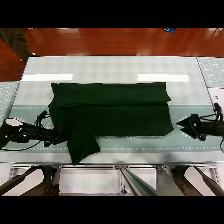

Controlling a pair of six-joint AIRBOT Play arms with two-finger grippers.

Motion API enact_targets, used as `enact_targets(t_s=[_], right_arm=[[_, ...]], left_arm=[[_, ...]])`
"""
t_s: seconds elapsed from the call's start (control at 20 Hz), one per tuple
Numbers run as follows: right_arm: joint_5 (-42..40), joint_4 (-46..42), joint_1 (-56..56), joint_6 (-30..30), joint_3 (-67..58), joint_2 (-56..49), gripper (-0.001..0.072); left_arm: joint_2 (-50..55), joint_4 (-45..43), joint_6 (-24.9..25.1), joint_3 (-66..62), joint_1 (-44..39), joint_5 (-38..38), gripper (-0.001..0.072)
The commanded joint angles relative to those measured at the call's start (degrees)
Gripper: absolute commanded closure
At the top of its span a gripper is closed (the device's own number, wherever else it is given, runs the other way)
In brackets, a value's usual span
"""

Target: Fold the shirts.

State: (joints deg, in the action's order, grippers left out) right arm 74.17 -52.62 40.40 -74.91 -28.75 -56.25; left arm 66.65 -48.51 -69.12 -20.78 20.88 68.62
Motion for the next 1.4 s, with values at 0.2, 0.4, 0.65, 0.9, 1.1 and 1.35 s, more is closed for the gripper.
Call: enact_targets(t_s=[0.2,0.4,0.65,0.9,1.1,1.35], right_arm=[[-0.4,-3.0,0.4,-1.7,3.2,-3.5,0.0300],[-2.2,-0.5,-2.1,0.2,3.2,-7.3,0.0303],[-8.7,3.7,-12.1,0.0,1.9,-13.2,0.0306],[-5.0,8.5,-13.8,7.4,-2.6,-14.0,0.0689],[-2.9,9.6,-13.8,8.3,-8.5,-10.8,0.0689],[-5.0,16.1,-13.9,8.2,-18.3,-15.5,0.0689]], left_arm=[[0.0,0.6,-0.1,-0.2,-0.1,0.4,0.0682],[0.0,2.1,-0.1,-0.2,-0.1,0.0,0.0682],[0.0,2.7,-0.1,-0.2,-0.1,-0.3,0.0682],[0.0,2.7,-0.1,-4.3,0.9,1.2,0.0682],[0.0,5.2,-0.1,-12.5,0.9,3.6,0.0682],[0.9,10.0,-2.5,-21.3,0.9,-5.6,0.0682]])
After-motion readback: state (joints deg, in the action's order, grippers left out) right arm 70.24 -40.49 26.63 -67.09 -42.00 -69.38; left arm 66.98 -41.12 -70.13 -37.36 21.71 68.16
